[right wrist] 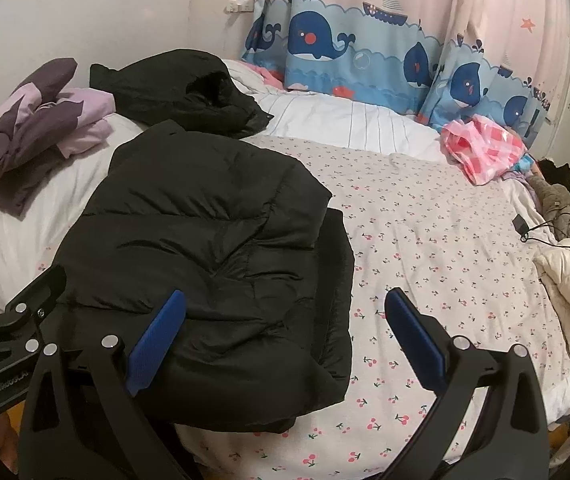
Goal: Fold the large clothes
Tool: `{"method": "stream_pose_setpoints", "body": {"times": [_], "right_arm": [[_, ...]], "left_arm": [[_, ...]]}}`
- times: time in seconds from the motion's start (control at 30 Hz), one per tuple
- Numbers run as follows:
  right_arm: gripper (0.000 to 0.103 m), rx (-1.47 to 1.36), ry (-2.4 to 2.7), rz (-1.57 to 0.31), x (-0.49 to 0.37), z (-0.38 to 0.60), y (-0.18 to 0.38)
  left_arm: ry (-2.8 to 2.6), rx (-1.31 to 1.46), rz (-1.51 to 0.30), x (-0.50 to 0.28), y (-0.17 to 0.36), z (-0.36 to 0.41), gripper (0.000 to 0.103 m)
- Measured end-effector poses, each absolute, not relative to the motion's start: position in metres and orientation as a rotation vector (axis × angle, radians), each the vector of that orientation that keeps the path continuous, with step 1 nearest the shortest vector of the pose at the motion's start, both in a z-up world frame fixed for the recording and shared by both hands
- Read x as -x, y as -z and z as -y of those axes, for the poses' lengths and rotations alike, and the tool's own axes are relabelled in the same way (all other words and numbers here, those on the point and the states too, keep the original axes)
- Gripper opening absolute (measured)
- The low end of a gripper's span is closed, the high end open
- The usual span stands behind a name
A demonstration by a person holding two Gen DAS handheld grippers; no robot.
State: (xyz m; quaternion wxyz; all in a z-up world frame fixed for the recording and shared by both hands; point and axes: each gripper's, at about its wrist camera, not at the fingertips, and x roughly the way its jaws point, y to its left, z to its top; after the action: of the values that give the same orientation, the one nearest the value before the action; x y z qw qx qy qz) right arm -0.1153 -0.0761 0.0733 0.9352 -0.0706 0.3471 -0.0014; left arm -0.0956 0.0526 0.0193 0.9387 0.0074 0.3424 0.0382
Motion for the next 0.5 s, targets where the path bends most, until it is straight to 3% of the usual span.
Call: {"method": "stream_pose_setpoints", "body": {"times": [0.5], "right_arm": [[0.096,0.151,0.045,-0.675,0.122,0.084,-0.078]], "left_arm": [[-0.051,-0.024,-0.697,0.099,-0.021,-0.042,0.097]]}}
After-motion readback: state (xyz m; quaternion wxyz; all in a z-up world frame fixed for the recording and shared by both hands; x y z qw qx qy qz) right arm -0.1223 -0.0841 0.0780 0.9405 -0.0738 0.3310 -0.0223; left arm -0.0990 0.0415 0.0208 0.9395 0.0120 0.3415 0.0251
